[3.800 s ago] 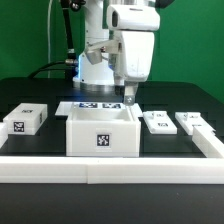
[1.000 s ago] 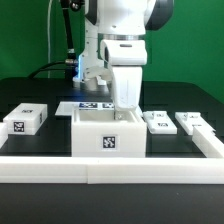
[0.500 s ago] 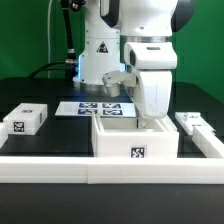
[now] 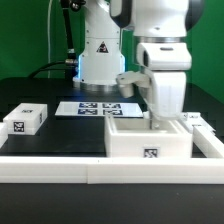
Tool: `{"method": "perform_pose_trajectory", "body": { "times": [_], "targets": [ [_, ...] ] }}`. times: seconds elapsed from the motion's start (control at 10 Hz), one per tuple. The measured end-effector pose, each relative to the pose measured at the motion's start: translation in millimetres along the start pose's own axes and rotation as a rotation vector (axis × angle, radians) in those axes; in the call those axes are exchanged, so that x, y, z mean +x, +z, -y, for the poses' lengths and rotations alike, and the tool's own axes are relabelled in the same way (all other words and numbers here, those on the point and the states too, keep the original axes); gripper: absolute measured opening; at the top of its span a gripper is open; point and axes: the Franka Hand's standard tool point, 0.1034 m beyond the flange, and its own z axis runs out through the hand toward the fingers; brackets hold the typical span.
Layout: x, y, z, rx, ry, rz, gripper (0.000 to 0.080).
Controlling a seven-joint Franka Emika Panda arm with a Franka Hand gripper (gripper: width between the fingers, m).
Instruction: Assemble cabinet
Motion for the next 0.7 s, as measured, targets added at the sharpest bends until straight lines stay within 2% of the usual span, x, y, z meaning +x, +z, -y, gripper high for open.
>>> {"method": "perform_pose_trajectory", "body": {
  "times": [0.2, 0.5, 0.7],
  "targets": [
    [16.6, 0.5, -4.5, 0.016, 0.012, 0.006, 0.0034],
    [37.3, 0.8, -3.9, 0.018, 0.054, 0.006, 0.0034],
    [37.6, 0.7, -3.8, 0.022, 0.067, 0.009, 0.0034]
  ]
}}
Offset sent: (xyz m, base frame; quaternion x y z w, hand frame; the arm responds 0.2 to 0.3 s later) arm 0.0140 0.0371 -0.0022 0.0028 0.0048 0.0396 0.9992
